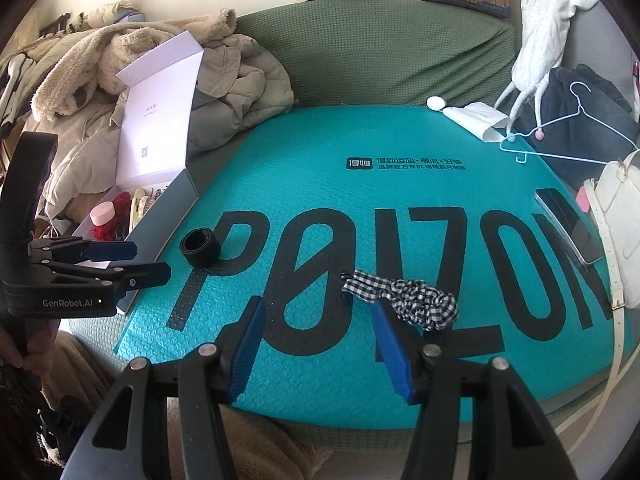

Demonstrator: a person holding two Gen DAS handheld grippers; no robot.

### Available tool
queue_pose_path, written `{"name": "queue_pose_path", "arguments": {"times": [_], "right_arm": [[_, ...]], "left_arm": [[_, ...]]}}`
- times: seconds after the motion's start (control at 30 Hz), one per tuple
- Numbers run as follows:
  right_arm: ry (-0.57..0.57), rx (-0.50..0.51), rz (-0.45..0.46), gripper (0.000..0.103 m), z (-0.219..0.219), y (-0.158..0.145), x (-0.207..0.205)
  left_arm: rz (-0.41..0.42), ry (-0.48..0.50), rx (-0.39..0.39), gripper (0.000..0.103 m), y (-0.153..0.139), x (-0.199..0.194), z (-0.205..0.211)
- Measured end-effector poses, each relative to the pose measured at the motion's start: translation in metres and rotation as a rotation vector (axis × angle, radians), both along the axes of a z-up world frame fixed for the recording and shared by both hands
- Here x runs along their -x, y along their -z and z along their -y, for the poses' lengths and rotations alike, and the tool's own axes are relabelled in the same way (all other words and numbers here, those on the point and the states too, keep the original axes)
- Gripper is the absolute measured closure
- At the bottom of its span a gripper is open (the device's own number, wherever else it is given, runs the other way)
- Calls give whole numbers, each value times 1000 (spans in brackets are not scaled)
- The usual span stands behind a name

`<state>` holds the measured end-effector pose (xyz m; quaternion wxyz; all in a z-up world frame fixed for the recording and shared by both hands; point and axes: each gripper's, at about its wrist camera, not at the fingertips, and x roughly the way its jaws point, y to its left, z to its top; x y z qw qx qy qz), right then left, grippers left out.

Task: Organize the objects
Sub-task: 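Close the left gripper on the black rubber ring while the right gripper moves over the checkered scrunchie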

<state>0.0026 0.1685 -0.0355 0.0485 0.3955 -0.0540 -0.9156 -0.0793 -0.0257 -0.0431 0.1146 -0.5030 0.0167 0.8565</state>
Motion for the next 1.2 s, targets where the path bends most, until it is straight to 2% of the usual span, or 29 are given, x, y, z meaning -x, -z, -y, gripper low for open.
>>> {"name": "queue_pose_path", "arguments": {"times": [0.33,0.43,0.87,1.07,1.2], "right_arm": [[19,32,-19,47,-17,18,22],[34,30,-10,47,-22,27,29],[92,-62,-14,47,-39,41,42],[113,-86,-6,47,-49,45,44],[135,-113,31,46,-53,52,46]], "left_arm": [[28,-69,-13,33,30,36,5],[31,-89,29,33,38,46,9],[-35,-78,115,33,48,75,-4],[-58,-66,135,33,48,75,-10],[-57,-40,135,35,50,71,-16]]}}
